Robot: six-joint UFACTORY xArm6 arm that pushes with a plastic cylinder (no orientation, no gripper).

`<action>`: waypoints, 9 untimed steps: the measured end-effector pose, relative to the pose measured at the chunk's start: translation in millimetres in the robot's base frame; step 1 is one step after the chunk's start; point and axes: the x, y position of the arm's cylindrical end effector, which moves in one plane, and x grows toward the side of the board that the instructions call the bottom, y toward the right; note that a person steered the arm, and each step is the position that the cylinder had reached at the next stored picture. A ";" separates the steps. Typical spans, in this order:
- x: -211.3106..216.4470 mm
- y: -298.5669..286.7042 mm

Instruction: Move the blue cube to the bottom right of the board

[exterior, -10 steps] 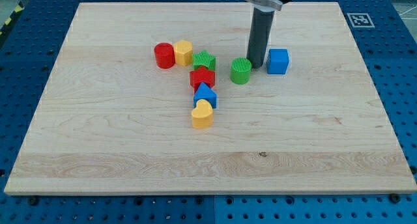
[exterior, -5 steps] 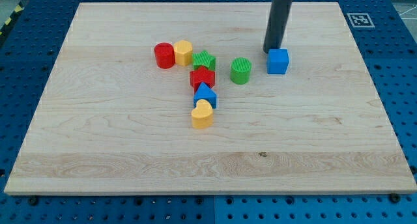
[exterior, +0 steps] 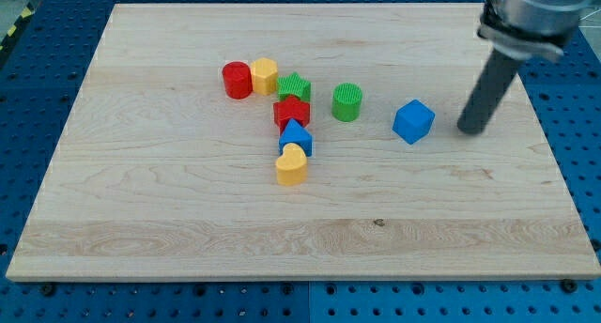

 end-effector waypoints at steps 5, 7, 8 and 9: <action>39.1 -61.9; 115.6 -28.3; 123.1 -28.4; 117.2 -39.6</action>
